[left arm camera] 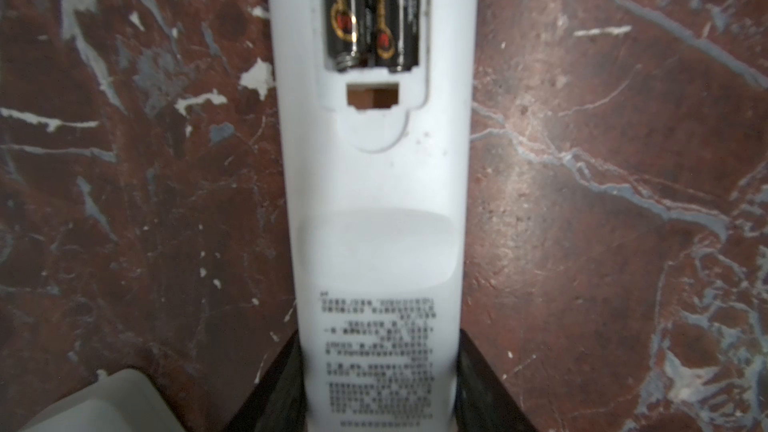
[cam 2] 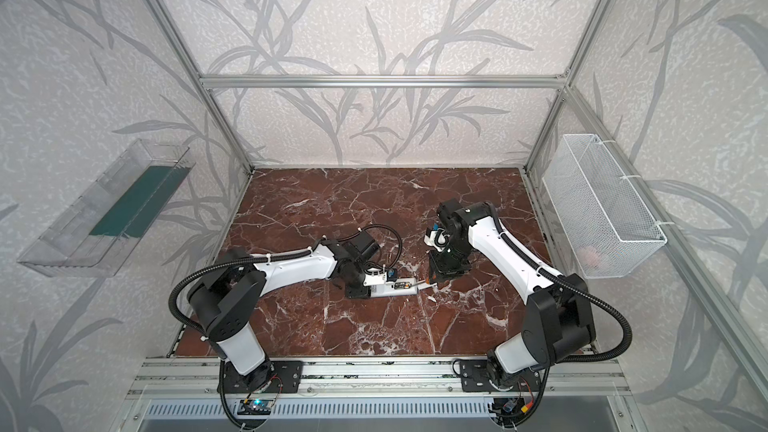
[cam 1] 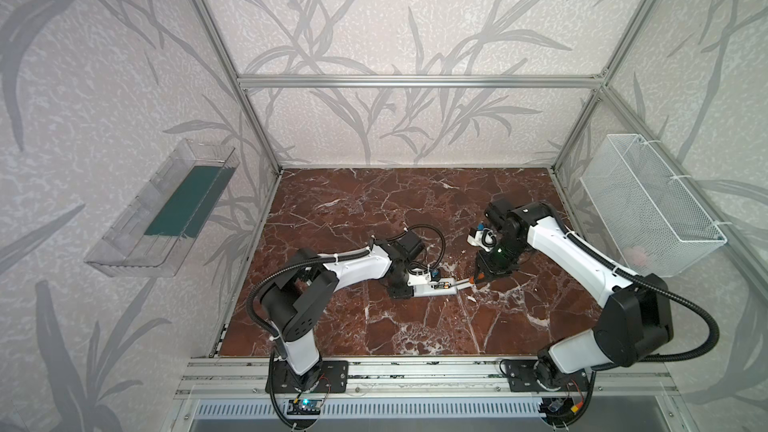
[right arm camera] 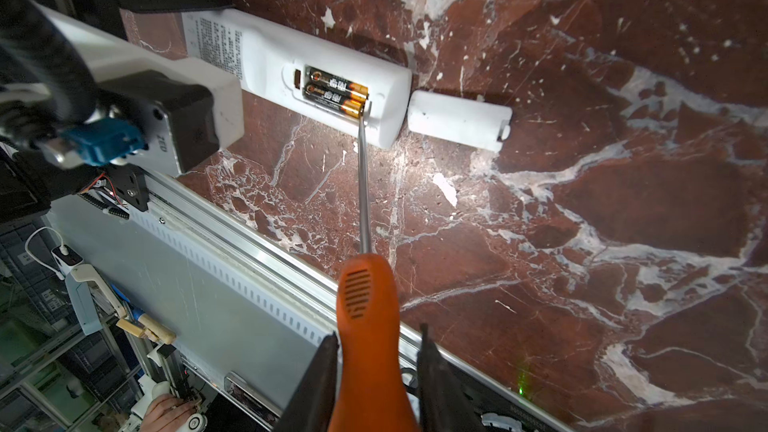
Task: Unload the batteries from the remote control
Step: 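Lower the screwdriver tip into the battery compartment with the right gripper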
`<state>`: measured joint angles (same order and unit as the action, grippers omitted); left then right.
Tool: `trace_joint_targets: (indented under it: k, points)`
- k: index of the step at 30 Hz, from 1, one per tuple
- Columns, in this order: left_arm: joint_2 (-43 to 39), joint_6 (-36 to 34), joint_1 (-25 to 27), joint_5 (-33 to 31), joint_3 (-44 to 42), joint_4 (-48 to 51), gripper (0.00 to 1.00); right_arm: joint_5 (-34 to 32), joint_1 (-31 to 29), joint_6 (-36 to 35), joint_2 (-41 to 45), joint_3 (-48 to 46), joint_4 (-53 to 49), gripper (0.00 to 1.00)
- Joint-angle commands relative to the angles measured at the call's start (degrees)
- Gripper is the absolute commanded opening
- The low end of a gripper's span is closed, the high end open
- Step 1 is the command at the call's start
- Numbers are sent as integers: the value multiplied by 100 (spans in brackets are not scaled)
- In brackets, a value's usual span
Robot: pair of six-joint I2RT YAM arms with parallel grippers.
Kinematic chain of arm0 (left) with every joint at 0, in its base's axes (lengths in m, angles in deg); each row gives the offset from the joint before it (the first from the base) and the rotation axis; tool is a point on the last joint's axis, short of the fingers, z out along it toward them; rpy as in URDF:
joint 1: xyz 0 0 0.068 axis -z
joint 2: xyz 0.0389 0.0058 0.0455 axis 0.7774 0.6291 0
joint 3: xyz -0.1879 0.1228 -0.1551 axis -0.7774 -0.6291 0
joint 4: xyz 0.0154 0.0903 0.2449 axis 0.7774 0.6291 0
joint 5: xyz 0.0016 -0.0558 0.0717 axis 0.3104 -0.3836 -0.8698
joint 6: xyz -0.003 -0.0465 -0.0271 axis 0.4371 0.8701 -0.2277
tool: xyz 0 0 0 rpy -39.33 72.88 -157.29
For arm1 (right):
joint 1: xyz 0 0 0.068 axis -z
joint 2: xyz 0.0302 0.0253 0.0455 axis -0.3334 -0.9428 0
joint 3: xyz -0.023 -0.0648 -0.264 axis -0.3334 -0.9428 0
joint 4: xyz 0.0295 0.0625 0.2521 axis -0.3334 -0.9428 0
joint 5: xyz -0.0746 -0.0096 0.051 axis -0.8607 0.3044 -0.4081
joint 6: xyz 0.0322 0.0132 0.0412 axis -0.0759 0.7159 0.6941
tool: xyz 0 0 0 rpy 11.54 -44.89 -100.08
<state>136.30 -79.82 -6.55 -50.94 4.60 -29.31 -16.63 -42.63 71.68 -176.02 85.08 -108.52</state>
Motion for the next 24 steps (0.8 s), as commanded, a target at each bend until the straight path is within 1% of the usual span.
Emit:
trace_joint_targets:
  k: [1, 6, 24]
  points:
    - [114, -204, 80, 54, -108, 382, 32, 42, -26, -27, -53, -104, 15, 0]
    - [109, -206, 81, 53, -107, 382, 32, 96, -21, -16, -71, -120, 38, 0]
    - [155, -215, 80, 18, -95, 406, 30, 937, -22, 44, 187, -85, 261, 0]
